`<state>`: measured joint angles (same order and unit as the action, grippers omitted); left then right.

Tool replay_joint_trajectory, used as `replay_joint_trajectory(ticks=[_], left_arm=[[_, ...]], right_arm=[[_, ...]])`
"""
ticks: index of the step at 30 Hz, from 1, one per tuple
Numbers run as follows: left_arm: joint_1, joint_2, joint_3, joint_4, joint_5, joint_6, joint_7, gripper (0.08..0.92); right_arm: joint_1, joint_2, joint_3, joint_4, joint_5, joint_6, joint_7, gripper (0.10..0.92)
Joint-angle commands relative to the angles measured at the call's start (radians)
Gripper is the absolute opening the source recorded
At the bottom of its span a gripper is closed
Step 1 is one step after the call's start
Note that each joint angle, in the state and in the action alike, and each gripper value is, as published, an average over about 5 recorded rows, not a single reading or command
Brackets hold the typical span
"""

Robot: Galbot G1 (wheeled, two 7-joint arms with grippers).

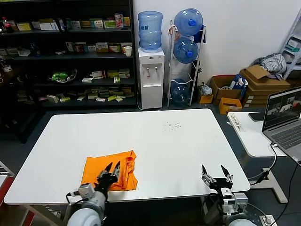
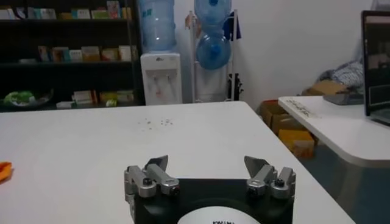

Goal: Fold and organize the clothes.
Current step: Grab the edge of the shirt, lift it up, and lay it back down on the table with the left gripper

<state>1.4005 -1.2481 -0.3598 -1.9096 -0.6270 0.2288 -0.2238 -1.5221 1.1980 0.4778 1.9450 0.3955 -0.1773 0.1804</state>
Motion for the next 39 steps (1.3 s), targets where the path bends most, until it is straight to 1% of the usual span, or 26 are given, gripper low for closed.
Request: replay_joint_trajectory(ticks=[1,3,5,9,12,19,23,25,28,32,39], left_arm=[[0.157,0.238,-0.340,0.011,-0.150,-0.061,0.154,0.525],[0.154,0.268,-0.358,0.101,-0.134,-0.094,0.205,0.585],[0.141,0.278,-0.341,0.176,-0.105,-0.125,0.242,0.637],[0.102,0.252,-0.284,0.257,-0.057,-0.148,0.264,0.755],[0.080,0.230,-0.251,0.286,-0.035,-0.150,0.266,0.808],[0.068,0.214,-0.188,0.299,-0.020,-0.152,0.268,0.822],[0.040,0.206,-0.154,0.311,-0.008,-0.154,0.260,0.822],[0.019,0.199,-0.140,0.320,-0.004,-0.154,0.254,0.811],[-0.011,0.190,-0.125,0.338,0.004,-0.158,0.245,0.752],[-0.032,0.183,-0.116,0.349,0.004,-0.170,0.233,0.639],[-0.019,0.172,-0.111,0.309,-0.027,-0.173,0.213,0.431]], right_arm=[[0.018,0.001,-0.005,-0.016,0.007,0.010,-0.012,0.823],[0.017,0.000,-0.002,-0.015,0.011,0.010,-0.013,0.823],[0.015,-0.001,0.002,-0.013,0.012,0.009,-0.012,0.823],[0.003,-0.003,0.011,-0.004,0.014,0.007,-0.009,0.823],[-0.009,-0.004,0.022,0.005,0.015,0.005,-0.007,0.823],[-0.026,-0.002,0.042,0.014,0.021,0.005,-0.004,0.823],[-0.029,0.003,0.041,0.018,0.020,0.003,-0.003,0.823],[-0.032,0.005,0.041,0.020,0.019,0.003,-0.003,0.823],[-0.036,0.005,0.043,0.024,0.019,0.003,-0.003,0.823],[-0.042,0.003,0.048,0.029,0.020,0.003,-0.002,0.823],[-0.038,0.004,0.048,0.028,0.021,-0.001,0.001,0.823]])
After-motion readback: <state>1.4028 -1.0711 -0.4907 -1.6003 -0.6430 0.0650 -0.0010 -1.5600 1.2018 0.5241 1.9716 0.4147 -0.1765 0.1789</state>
